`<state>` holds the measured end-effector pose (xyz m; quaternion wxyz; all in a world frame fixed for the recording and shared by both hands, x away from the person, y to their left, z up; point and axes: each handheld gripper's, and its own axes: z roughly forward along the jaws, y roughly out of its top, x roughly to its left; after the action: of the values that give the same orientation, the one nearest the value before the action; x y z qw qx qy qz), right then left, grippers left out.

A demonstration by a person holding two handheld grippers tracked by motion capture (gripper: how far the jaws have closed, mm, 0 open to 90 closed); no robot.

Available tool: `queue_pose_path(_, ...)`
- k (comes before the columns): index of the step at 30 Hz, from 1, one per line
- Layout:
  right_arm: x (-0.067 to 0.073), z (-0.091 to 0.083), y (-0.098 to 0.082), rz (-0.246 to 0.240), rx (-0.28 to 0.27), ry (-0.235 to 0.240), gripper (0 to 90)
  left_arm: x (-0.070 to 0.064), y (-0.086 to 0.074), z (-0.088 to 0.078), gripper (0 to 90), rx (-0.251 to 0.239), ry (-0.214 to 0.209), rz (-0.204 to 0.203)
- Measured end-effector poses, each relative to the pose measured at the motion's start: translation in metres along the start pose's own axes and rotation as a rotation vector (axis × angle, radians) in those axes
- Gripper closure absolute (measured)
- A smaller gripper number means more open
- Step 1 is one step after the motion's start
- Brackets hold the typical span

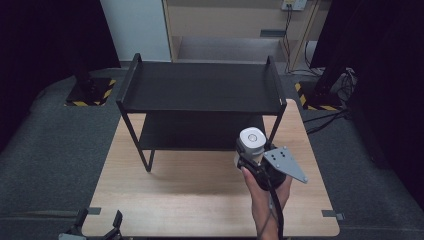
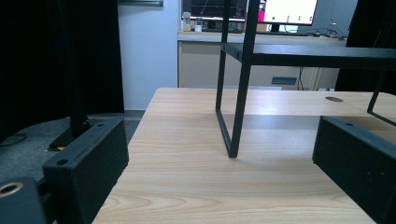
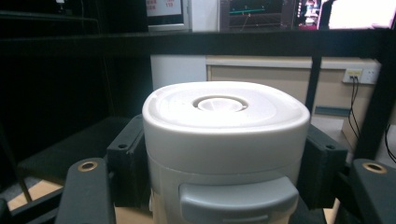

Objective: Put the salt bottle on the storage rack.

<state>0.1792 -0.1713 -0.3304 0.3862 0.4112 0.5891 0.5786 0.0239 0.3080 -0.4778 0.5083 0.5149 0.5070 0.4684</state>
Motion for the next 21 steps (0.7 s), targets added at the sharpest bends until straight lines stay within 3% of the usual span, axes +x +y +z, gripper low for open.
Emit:
queue_pose_path(7,0.007,0.025,0.009,-0.023,0.013,-0.004,31.7,0.001,0.000,0.001,2.7,-0.003,0.000,-0.006)
queue_pose_path(21,0.011,0.059,0.006,-0.004,0.021,-0.040,31.7,0.005,0.001,0.006,2.7,-0.008,0.010,-0.009)
